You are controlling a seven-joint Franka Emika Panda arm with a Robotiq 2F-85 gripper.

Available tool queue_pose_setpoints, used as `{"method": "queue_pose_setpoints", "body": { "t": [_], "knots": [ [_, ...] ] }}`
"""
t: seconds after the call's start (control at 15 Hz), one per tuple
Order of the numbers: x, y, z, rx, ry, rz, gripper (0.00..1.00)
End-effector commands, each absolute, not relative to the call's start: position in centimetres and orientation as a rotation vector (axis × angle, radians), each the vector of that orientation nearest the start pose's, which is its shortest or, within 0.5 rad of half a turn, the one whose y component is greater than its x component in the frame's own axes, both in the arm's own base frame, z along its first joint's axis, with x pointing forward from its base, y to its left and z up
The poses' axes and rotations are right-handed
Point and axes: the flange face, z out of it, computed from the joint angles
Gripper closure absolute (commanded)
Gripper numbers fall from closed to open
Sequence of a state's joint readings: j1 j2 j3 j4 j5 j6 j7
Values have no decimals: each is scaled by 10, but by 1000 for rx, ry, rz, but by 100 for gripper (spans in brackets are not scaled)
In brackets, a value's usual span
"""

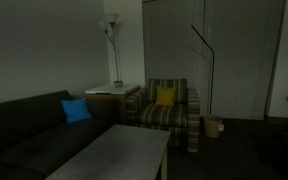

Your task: Move the spoon to the left

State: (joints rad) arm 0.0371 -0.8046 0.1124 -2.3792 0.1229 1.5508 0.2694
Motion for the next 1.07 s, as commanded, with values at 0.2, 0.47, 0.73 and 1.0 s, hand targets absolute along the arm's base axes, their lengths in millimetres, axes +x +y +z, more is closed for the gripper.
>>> {"method": "queue_pose_setpoints", "body": {
  "t": [0.2,0.47,0.73,1.0],
  "knots": [
    [306,64,576,-3093,209,78,0],
    [320,60,567,-3098,192,87,0],
    [339,56,554,-3102,180,82,0],
    [360,54,541,-3109,182,60,0]
  ]
}}
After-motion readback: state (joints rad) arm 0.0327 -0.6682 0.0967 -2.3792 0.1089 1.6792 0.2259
